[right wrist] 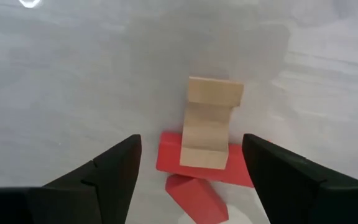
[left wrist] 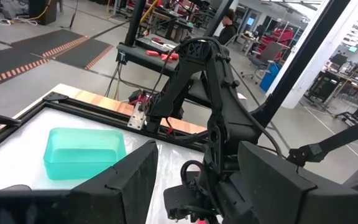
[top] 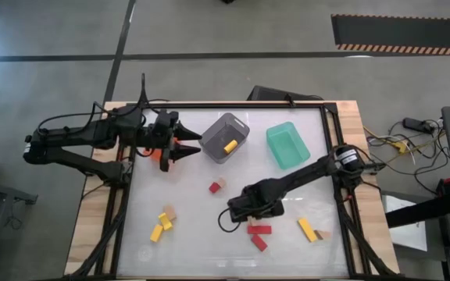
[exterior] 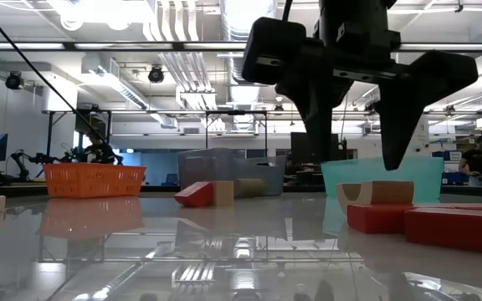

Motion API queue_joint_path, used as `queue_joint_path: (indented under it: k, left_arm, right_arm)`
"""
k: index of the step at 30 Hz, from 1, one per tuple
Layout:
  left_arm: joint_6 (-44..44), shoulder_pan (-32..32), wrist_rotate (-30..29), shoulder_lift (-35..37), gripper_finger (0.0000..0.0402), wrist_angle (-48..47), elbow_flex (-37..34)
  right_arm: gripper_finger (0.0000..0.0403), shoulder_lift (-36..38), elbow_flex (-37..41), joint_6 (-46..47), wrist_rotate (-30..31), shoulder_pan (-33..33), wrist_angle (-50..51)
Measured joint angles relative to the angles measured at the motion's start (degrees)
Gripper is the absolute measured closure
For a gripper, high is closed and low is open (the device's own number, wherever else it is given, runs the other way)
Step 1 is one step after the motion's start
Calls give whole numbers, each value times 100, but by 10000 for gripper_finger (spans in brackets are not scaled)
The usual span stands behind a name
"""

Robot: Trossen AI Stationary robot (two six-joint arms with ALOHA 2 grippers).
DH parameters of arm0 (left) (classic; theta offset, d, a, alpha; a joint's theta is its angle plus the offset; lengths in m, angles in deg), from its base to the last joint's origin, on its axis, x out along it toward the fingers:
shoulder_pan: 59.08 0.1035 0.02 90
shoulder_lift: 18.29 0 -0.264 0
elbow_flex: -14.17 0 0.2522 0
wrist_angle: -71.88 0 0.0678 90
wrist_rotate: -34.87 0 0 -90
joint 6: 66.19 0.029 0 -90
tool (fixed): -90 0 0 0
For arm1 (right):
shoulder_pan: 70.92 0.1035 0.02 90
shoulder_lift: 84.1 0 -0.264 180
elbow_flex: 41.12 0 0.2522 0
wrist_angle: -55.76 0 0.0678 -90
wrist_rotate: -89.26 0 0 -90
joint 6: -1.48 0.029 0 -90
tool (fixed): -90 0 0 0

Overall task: Sort & place blocks by color
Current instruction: Put the brown block into the blue bin

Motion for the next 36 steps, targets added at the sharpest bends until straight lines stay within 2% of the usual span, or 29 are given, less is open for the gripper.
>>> queue_joint_path:
  k: [19,28,36]
  left_arm:
    - [7,2,0,-2,194,2,0]
    - [52,2,0,-2,194,2,-2]
    - [50,2,0,-2,194,2,0]
  right_arm:
    - [159,-440,4,-254,2,-10,-1]
    - [205,-567,4,-348,2,-14,-21]
    - [274,-567,4,-304,2,-16,-133]
